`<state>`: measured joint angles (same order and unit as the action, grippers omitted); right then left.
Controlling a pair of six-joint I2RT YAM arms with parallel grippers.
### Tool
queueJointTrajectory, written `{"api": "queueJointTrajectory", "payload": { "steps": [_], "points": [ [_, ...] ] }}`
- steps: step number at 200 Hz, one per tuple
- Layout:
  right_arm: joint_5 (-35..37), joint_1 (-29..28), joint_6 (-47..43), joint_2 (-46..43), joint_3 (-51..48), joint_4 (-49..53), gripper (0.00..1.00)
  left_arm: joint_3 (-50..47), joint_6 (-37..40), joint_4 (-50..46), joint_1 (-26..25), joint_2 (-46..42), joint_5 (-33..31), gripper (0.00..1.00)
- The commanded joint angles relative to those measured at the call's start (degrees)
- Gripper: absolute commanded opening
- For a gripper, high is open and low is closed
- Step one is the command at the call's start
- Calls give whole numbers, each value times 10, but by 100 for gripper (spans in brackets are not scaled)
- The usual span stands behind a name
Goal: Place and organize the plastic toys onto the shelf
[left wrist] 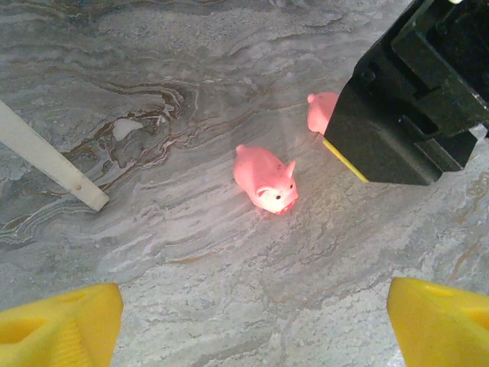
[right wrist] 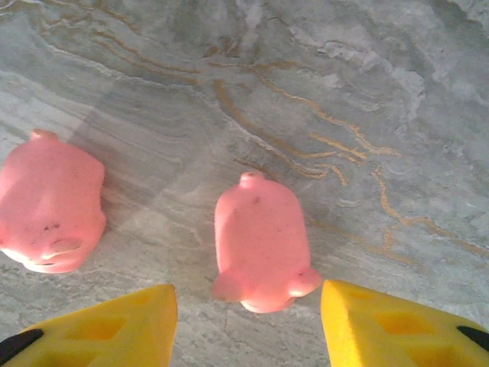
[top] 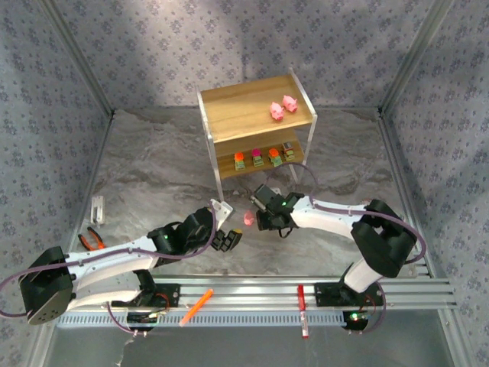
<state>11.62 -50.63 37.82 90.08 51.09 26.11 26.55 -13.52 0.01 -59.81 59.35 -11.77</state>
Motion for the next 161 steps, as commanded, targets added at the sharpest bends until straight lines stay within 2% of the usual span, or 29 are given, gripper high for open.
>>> {"api": "queueJointTrajectory", "payload": {
  "steps": [1,55,161],
  "points": [
    [29,-13,19,-5,-11,-13,54,9,2,3,-3,1,3,89],
    [58,-16,31,-4,-25,-29,54,9,2,3,-3,1,2,89],
    [67,-15,13,5,-37,-63,51,10,4,4,-3,6,2,89]
  ]
}}
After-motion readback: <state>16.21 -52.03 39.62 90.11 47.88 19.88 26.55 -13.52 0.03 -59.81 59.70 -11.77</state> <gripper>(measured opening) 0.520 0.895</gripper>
